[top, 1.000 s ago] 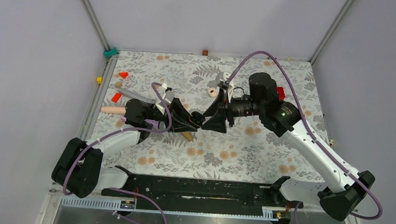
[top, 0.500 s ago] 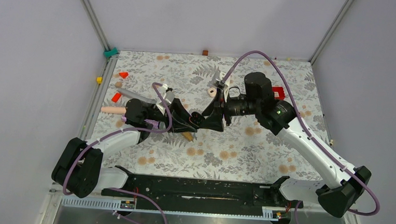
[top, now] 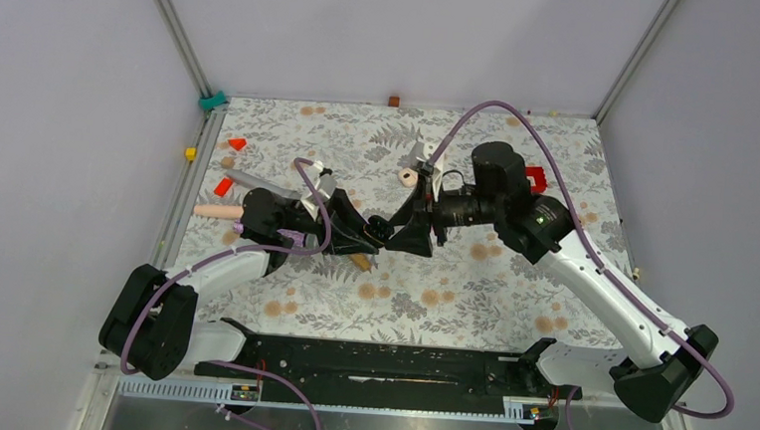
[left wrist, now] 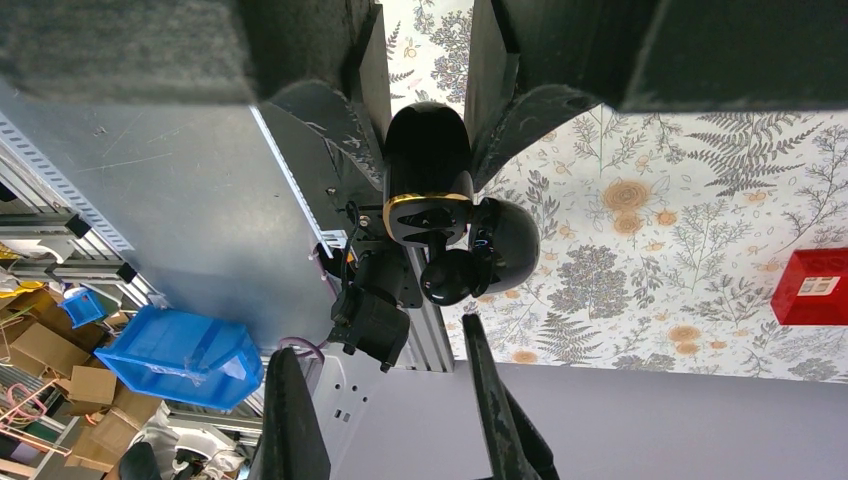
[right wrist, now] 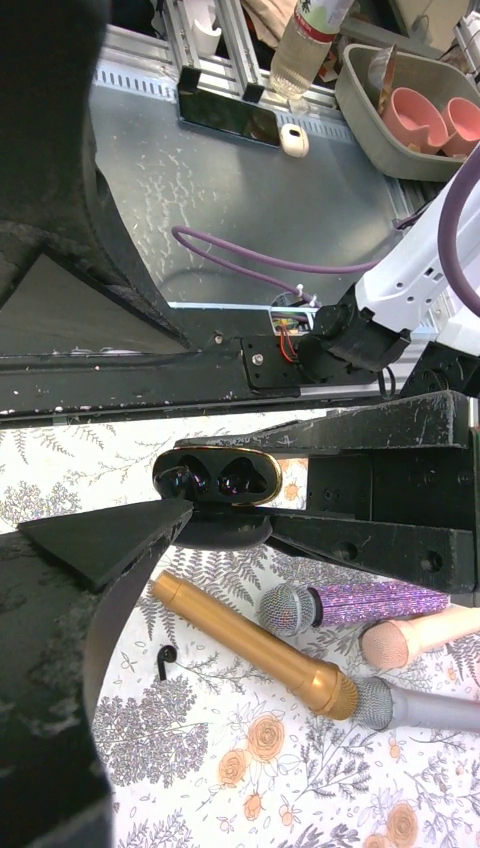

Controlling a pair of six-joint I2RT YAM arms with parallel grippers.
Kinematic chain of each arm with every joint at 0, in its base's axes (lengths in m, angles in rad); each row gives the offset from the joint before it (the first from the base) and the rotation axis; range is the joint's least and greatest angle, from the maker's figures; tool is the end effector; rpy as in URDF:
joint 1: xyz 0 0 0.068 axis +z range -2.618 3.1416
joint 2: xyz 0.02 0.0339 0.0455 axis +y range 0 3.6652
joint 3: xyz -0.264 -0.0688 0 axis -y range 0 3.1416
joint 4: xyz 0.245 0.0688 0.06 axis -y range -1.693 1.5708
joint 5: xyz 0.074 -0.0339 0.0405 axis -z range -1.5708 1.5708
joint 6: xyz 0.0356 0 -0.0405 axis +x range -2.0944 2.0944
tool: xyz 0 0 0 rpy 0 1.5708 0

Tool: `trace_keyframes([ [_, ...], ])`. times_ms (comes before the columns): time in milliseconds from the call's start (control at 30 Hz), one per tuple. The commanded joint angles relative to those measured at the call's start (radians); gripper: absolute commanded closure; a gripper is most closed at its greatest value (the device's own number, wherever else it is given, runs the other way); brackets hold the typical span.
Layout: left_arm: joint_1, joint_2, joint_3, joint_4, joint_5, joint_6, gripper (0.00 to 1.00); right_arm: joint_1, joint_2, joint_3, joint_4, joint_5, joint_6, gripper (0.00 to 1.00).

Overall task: Insert the wireless bluetooth earbuds into the charging case
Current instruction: Place the earbud in the charging case.

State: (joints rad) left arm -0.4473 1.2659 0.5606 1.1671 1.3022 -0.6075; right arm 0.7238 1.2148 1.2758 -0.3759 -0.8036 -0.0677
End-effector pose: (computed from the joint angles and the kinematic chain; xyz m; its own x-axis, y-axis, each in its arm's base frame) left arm 0.2024 -0.1351 0.2894 -0.1799 -0.0817 -0.9803 0.9625 -0.2201 -0.1583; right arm 0.1799 0.1932 0.4052 -0.1658 -0.2092 -0.9637 -0.9860 0.0528 0.1581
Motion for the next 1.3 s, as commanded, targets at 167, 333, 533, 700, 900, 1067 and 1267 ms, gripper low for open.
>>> trace_keyframes([
  [167, -0.005, -0.002, 0.025, 0.029, -0.011, 0.022, 1.0, 0.01, -0.039, 0.018, -0.01, -0.004, -0.03, 0.38],
  [333, -0.005, -0.003, 0.025, 0.029, -0.01, 0.02, 1.0, 0.011, -0.011, 0.02, -0.019, -0.012, -0.037, 0.38],
  [533, -0.005, -0.005, 0.026, 0.029, -0.01, 0.019, 1.0, 0.02, 0.024, 0.023, -0.021, -0.011, -0.036, 0.39],
  [700, -0.005, -0.004, 0.026, 0.029, -0.009, 0.02, 1.0, 0.025, 0.026, 0.026, -0.026, -0.005, -0.041, 0.39],
  [900, -0.005, -0.002, 0.028, 0.031, -0.009, 0.017, 1.0, 0.025, 0.023, 0.028, -0.034, 0.007, -0.055, 0.4],
  [1067, -0.005, 0.001, 0.027, 0.029, -0.006, 0.018, 1.0, 0.025, -0.002, 0.029, -0.035, 0.002, -0.06, 0.4],
  [1267, -0.005, 0.004, 0.033, 0.025, 0.002, 0.022, 1.0, 0.025, -0.05, 0.048, -0.063, -0.042, -0.072, 0.34],
])
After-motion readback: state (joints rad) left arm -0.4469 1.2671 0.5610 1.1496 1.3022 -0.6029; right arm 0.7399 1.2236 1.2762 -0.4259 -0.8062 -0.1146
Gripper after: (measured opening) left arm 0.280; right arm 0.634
